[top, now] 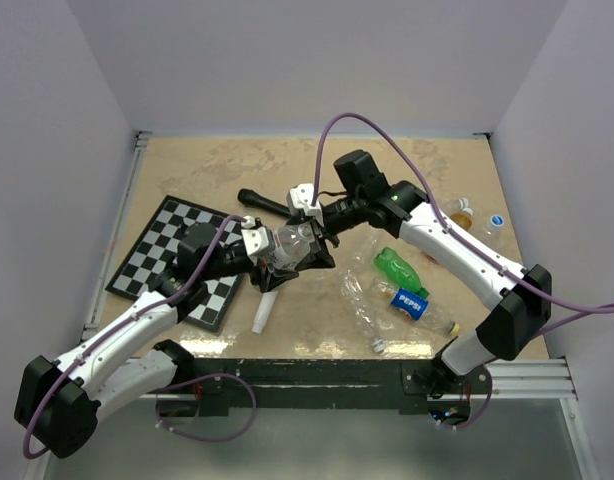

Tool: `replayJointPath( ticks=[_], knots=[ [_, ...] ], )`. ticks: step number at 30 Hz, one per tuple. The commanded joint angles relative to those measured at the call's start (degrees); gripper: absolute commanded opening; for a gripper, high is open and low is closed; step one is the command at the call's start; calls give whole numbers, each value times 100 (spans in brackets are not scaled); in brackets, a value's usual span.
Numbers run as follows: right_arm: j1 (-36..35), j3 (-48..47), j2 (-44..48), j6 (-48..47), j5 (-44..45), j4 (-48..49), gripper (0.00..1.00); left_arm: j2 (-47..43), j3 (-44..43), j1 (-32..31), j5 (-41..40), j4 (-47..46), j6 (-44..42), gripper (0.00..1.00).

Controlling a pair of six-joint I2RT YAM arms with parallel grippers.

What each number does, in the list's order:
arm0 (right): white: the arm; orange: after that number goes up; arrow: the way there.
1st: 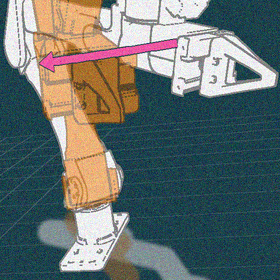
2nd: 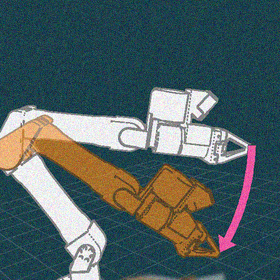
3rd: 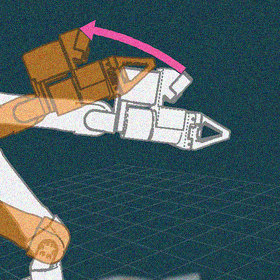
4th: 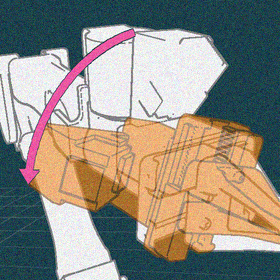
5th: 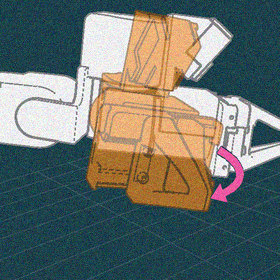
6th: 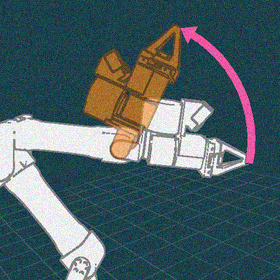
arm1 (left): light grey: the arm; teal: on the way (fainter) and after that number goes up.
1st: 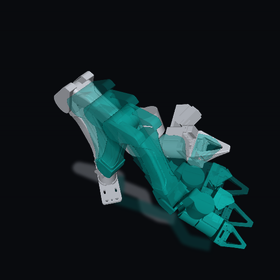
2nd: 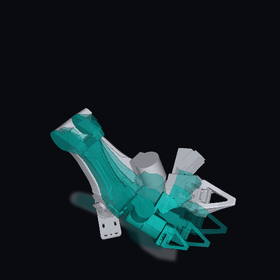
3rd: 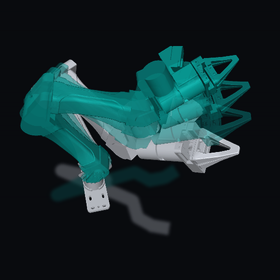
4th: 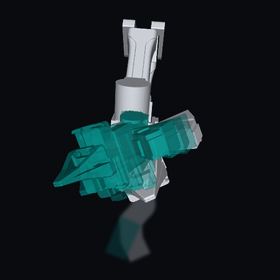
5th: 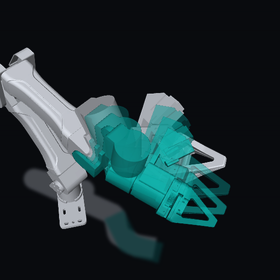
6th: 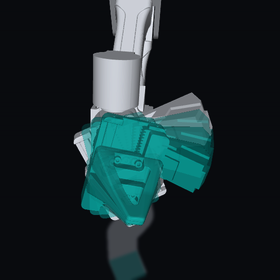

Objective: Unscrew the bottle caps
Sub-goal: Place the plastic bottle at the center of the board.

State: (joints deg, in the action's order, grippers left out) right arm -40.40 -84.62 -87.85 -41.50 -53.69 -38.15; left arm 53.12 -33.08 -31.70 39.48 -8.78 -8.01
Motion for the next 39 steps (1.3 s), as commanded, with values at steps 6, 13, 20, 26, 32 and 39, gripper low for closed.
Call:
replayJointPath(
  ticks=[6, 13, 20, 26, 32, 39],
  knots=[
    [-47, -72, 75, 37, -335, 80, 81, -30, -146, -29, 86, -274, 19, 0],
    [-55, -116, -30, -297, -572, -254, 36, -56, -164, -20, -2, -256, 10, 0],
    [-29, -230, 14, -184, -476, -281, 20, -267, -164, -20, -414, -186, 45, 56],
    [541, -55, 251, 124, -414, -105, 19, -838, -146, -3, -1178, 7, -139, 91],
    [1516, 24, 471, 317, -28, -17, 18, -1409, -93, -3, -2233, 139, -306, 100],
    [2694, -335, 42, 1520, 2025, 826, 21, -1507, -102, 6, -3227, 227, -271, 100]
  ],
)
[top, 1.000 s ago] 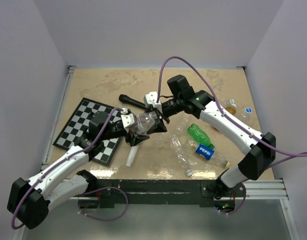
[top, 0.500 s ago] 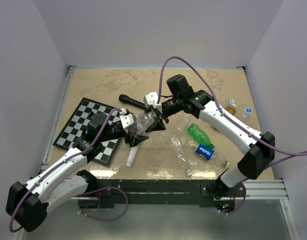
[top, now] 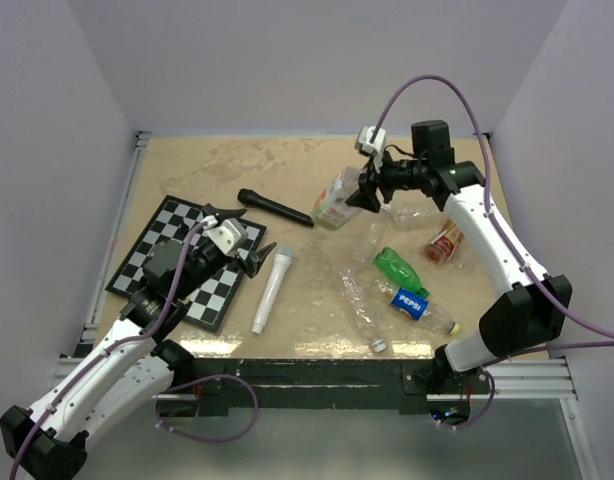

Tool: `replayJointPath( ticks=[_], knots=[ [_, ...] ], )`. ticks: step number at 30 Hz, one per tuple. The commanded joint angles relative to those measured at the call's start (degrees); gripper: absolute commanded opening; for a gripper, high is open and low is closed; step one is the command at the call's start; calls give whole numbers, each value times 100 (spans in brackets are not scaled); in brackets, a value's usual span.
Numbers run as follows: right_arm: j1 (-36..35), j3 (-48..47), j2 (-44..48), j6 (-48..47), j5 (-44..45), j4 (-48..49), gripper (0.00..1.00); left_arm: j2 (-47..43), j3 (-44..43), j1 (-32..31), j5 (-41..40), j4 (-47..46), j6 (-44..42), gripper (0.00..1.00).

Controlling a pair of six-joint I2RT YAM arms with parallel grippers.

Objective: Unscrew the bottle caps
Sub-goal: Place the plastic bottle at the center of the board.

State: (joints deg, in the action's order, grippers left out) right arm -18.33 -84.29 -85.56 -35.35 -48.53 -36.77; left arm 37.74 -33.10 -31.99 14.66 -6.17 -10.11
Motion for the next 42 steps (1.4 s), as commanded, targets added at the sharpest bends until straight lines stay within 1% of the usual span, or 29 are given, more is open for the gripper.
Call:
replayJointPath(
  ticks=[1, 3, 6, 10, 14, 16, 20, 24, 28, 31, 34, 42],
  knots=[
    [662, -560, -346, 1003, 1896, 741, 21, 76, -126, 43, -771, 19, -61, 100],
    [1014, -1008, -881, 1231, 2425, 742, 22, 137, -170, 35, -754, 90, -26, 100],
    [1340, -1825, -1576, 1513, 2945, 637, 22, 173, -197, 35, -666, 99, -18, 100],
    [1428, -2792, -2489, 1611, 3753, 532, 24, 173, -205, 35, -631, 134, -35, 100],
    [1455, -3846, -3369, 1645, 3939, 171, 26, 146, -205, 35, -648, 125, -44, 100],
    [1455, -4120, -3668, 1689, 4000, 127, 27, 137, -205, 35, -639, 125, -35, 100],
    [1464, -4358, -3994, 1751, 4062, 127, 29, 164, -214, 43, -622, 143, -53, 100],
    [1499, -4342, -4127, 1760, 3975, 92, 31, 173, -205, 43, -613, 134, -61, 100],
    [1534, -4341, -4188, 1804, 3878, 74, 39, 199, -214, 43, -604, 125, -53, 100],
    [1551, -4350, -4241, 1813, 3834, 56, 49, 199, -214, 43, -604, 143, -53, 100],
    [1560, -4385, -4302, 1830, 3799, 48, 55, 208, -205, 52, -604, 134, -61, 100],
    [1578, -4464, -4364, 1839, 3755, 39, 64, 225, -197, 52, -604, 134, -61, 100]
  ],
)
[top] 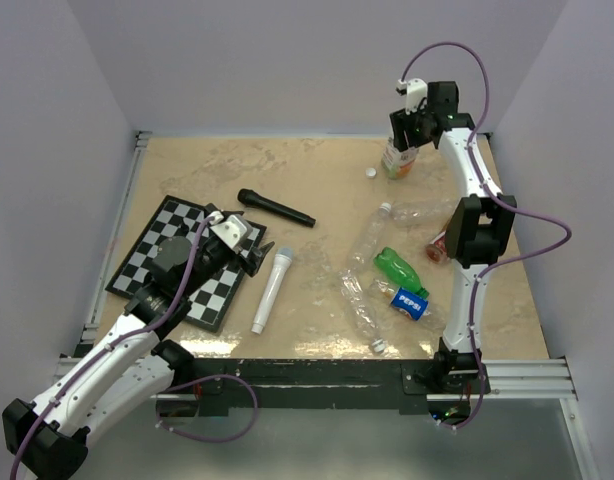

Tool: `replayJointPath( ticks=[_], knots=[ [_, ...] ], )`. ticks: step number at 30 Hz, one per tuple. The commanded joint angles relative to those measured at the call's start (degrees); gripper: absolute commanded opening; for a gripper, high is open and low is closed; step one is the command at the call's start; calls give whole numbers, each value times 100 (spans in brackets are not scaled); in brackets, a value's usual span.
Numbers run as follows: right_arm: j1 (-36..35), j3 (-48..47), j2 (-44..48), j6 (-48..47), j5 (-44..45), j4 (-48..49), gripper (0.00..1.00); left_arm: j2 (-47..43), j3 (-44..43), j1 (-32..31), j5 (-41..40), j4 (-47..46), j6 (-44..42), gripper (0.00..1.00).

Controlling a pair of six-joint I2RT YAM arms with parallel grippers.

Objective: Unscrew the bottle caps
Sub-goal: Place the plastic bottle at the center of the board.

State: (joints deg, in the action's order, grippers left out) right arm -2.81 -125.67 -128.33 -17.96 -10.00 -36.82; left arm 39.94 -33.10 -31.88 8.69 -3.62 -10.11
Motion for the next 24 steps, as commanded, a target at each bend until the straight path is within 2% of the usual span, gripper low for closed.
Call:
replayJointPath(
  ticks=[1, 12, 17, 24],
  knots=[
    [35, -344, -87, 99, -107, 34, 64, 5, -197, 33, -16, -122, -70, 100],
    [35, -388, -210, 99, -195, -1, 71, 31, -197, 33, -7, -122, -79, 100],
    [35, -415, -175, 73, -195, -18, 81, 31, -197, 33, -7, -113, -70, 100],
    [35, -450, -52, 73, -213, -27, 87, 40, -205, 33, -7, -113, -79, 100]
  ],
)
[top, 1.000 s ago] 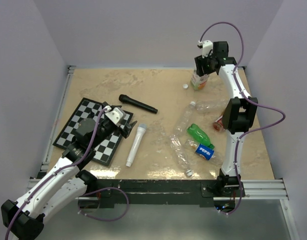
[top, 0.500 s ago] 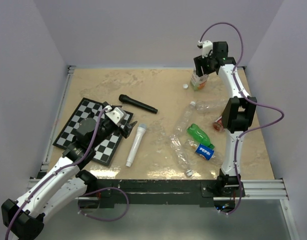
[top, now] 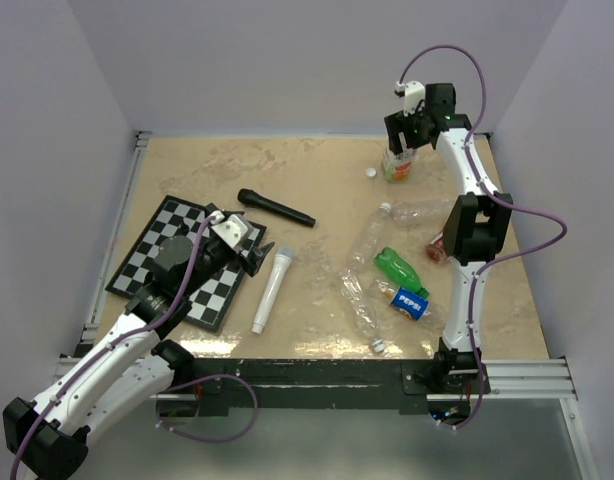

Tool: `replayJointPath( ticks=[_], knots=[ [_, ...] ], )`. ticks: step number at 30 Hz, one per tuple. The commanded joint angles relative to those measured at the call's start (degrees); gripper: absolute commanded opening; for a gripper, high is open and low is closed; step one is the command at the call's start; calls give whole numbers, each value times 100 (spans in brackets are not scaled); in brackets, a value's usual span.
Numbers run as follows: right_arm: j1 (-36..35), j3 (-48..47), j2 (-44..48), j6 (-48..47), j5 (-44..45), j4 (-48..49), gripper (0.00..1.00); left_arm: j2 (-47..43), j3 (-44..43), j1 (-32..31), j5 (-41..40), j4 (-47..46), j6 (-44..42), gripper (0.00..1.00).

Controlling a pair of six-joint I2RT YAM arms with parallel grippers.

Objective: Unscrew the bottle caps
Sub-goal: Place the plastic bottle at the center of the board.

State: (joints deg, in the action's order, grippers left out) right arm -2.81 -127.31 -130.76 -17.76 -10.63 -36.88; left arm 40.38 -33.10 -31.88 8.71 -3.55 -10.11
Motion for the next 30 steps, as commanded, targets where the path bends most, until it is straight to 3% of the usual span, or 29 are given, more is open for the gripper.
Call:
replayJointPath(
  ticks=[1, 20, 30],
  knots=[
    [26, -303, 217, 53, -150, -21, 87, -13, -197, 33, -18, -119, -70, 100],
    [52, 232, 1271, 0, -123, 129, 93, -57, -197, 33, -27, -119, -61, 100],
    [105, 1409, 2904, -79, -325, 374, 93, -136, -205, 68, -308, -181, 272, 100]
  ],
)
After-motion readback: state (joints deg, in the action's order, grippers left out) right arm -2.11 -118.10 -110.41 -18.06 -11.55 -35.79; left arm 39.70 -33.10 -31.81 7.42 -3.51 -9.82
